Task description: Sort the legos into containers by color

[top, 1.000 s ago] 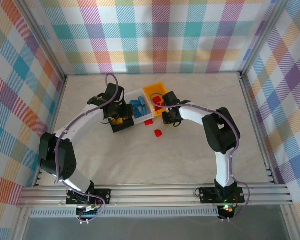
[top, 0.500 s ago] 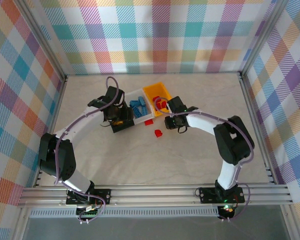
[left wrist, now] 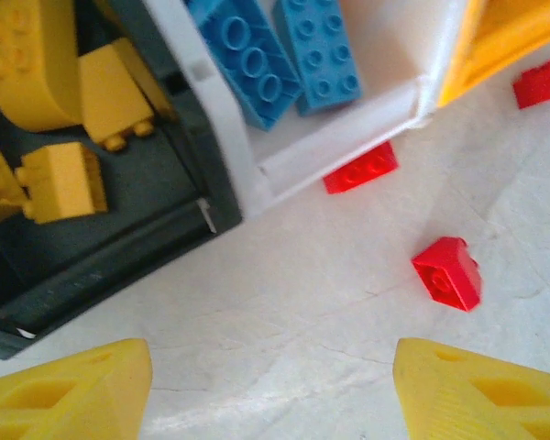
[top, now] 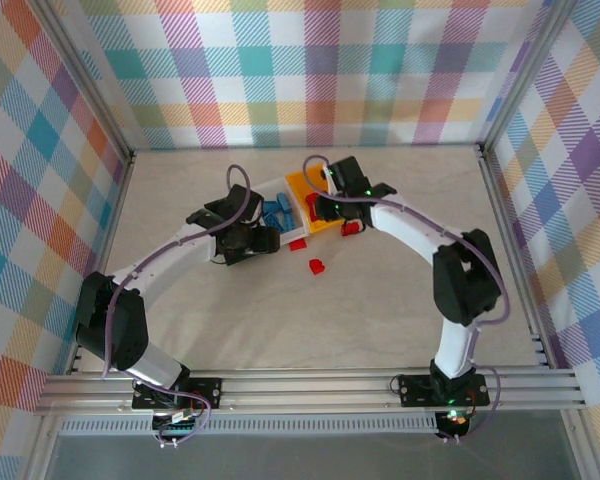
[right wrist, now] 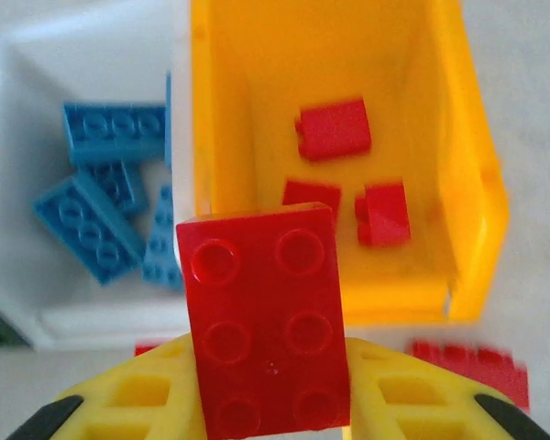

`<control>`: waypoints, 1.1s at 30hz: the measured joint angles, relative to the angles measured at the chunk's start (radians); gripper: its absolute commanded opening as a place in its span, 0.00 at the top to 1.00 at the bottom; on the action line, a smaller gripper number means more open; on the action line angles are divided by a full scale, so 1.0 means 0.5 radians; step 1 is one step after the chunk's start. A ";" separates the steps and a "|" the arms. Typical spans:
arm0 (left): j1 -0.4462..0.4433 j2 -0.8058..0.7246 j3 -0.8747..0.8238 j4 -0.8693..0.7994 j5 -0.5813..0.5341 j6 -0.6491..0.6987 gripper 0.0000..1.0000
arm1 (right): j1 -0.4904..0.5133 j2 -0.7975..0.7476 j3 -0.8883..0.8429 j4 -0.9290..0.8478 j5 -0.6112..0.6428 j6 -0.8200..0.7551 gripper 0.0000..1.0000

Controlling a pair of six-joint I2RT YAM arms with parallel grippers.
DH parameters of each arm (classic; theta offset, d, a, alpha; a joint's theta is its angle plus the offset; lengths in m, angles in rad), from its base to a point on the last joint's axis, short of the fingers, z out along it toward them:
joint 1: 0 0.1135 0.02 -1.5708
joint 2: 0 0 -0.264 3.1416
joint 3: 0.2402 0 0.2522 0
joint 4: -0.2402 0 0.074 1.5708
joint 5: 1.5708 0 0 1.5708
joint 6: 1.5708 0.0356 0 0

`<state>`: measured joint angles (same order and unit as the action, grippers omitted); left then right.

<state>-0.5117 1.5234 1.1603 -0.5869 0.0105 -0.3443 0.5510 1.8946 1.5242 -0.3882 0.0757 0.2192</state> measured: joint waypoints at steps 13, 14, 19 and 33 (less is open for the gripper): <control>-0.322 -0.033 -0.204 0.201 0.027 -0.159 0.29 | -0.043 0.204 0.136 -0.082 -0.008 -0.013 0.33; -0.338 -0.012 -0.204 0.226 0.029 -0.165 0.28 | -0.056 0.113 0.040 -0.083 0.004 -0.002 0.33; -0.465 0.185 -0.184 0.308 0.030 -0.188 0.27 | -0.167 -0.327 -0.356 -0.070 0.056 0.070 0.33; -0.569 0.684 0.119 0.358 0.008 -0.248 0.21 | -0.392 -0.413 -0.756 -0.009 -0.110 0.136 0.28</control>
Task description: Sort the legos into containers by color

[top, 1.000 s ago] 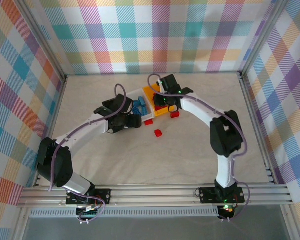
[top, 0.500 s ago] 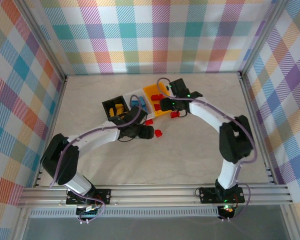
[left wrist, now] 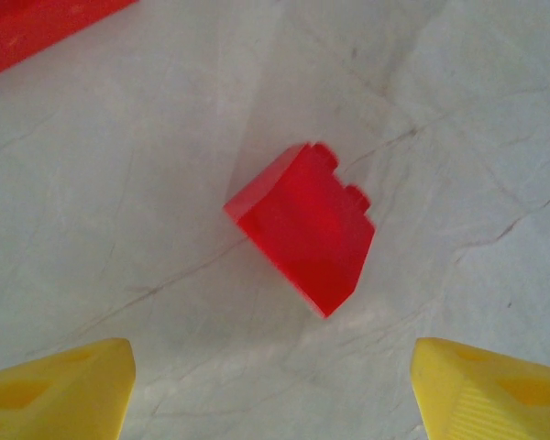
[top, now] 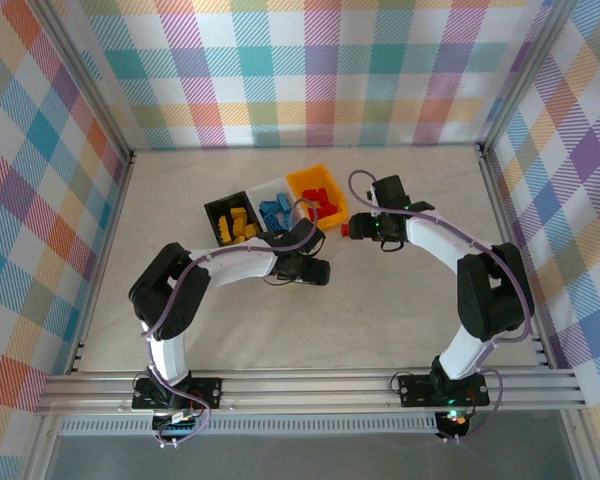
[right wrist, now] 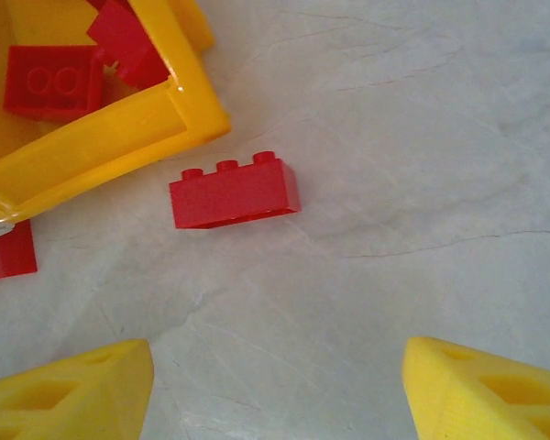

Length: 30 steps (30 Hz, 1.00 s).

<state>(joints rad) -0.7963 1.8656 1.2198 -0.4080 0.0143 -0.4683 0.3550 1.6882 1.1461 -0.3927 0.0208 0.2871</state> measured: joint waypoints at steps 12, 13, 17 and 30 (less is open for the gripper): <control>0.000 0.269 0.288 -0.068 -0.075 -0.036 0.30 | -0.003 0.034 -0.040 0.059 -0.024 0.001 0.28; 0.000 0.281 0.304 -0.068 -0.083 -0.038 0.31 | -0.005 0.034 -0.050 0.066 -0.031 0.002 0.28; 0.000 0.312 0.340 -0.101 -0.122 -0.043 0.45 | -0.016 0.024 -0.111 0.098 -0.060 0.011 0.28; 0.000 0.333 0.387 -0.127 -0.137 -0.029 0.71 | -0.018 -0.101 -0.212 0.144 -0.104 0.043 0.28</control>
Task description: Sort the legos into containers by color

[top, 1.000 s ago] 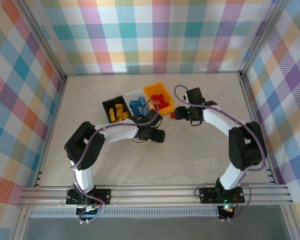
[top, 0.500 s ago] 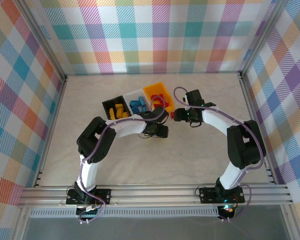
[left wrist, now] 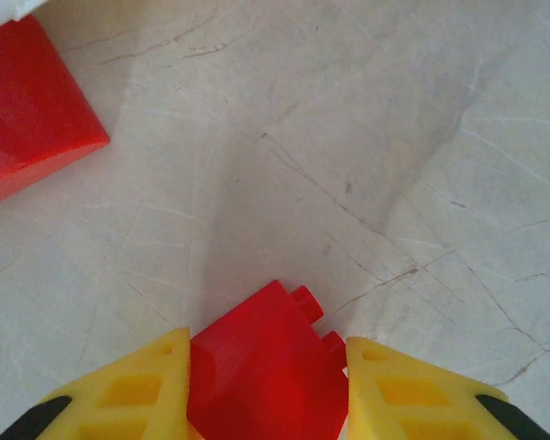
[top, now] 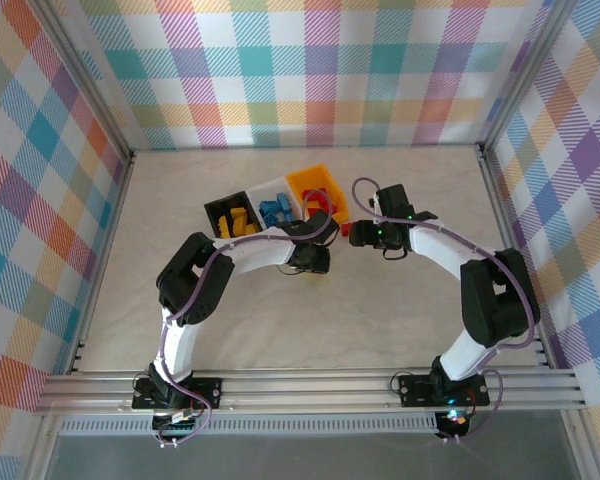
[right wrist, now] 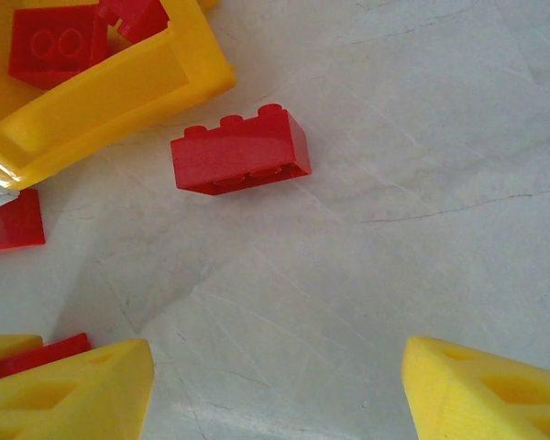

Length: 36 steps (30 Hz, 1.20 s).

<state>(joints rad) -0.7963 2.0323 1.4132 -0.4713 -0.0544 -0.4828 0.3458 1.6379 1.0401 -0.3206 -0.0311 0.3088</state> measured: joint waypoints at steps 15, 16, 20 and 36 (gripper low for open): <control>0.000 -0.102 0.039 -0.169 -0.056 0.054 0.72 | -0.005 -0.022 -0.099 0.044 -0.016 0.036 0.28; 0.000 -0.116 0.051 -0.184 -0.063 0.060 0.72 | -0.007 -0.023 -0.105 0.045 -0.016 0.039 0.28; 0.008 -0.174 0.144 -0.260 -0.097 0.096 0.70 | -0.021 -0.024 -0.130 0.056 -0.017 0.044 0.28; 0.356 0.366 1.463 -0.546 -0.180 0.426 0.67 | -0.039 -0.304 -0.395 0.099 -0.156 0.140 0.29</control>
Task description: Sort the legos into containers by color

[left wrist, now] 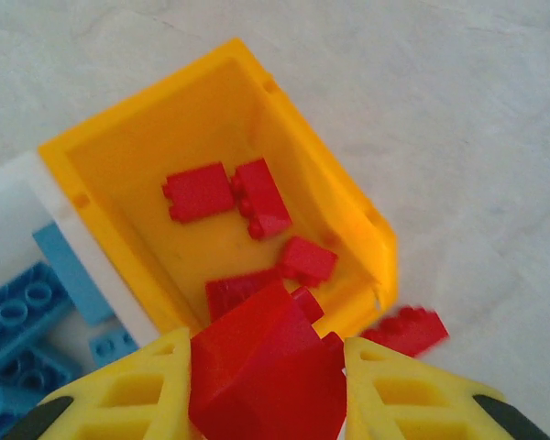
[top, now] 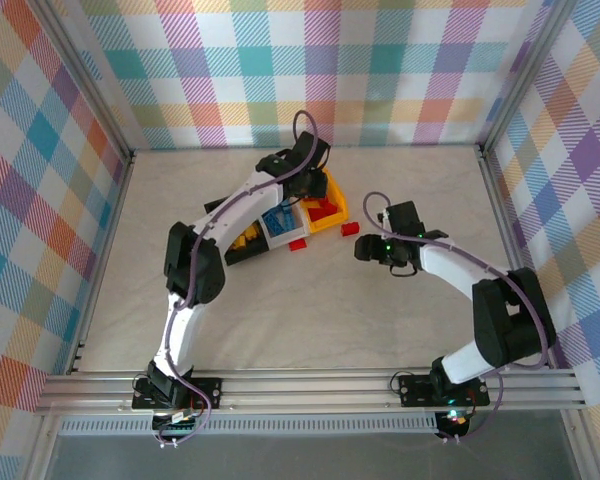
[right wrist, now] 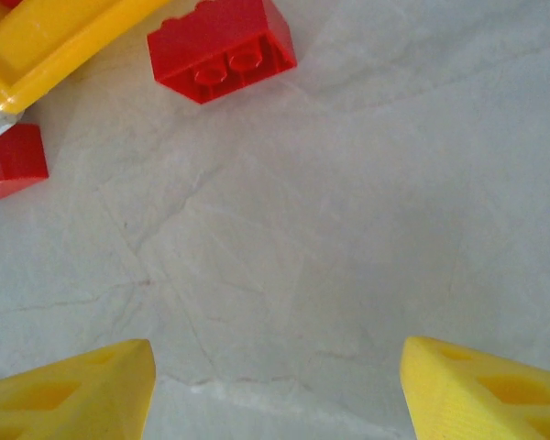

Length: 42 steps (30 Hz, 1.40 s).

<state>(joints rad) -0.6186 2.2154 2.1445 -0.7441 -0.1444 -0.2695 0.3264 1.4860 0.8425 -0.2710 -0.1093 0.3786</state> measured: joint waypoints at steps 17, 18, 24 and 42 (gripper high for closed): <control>0.090 0.475 0.488 -0.237 0.033 0.033 0.52 | 0.000 -0.265 -0.063 -0.043 -0.080 0.005 0.29; 0.090 0.475 0.489 -0.237 0.039 0.033 0.52 | 0.000 -0.272 -0.071 -0.046 -0.085 0.005 0.29; 0.090 0.475 0.493 -0.238 0.048 0.030 0.43 | 0.000 -0.320 -0.104 -0.077 -0.092 0.005 0.29; 0.085 0.381 0.422 -0.236 0.108 0.011 0.34 | 0.000 -0.376 -0.126 -0.125 -0.076 -0.015 0.28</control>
<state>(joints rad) -0.5758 2.4062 2.3554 -0.8619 -0.0902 -0.2642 0.3264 1.2980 0.7795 -0.3336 -0.1471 0.3710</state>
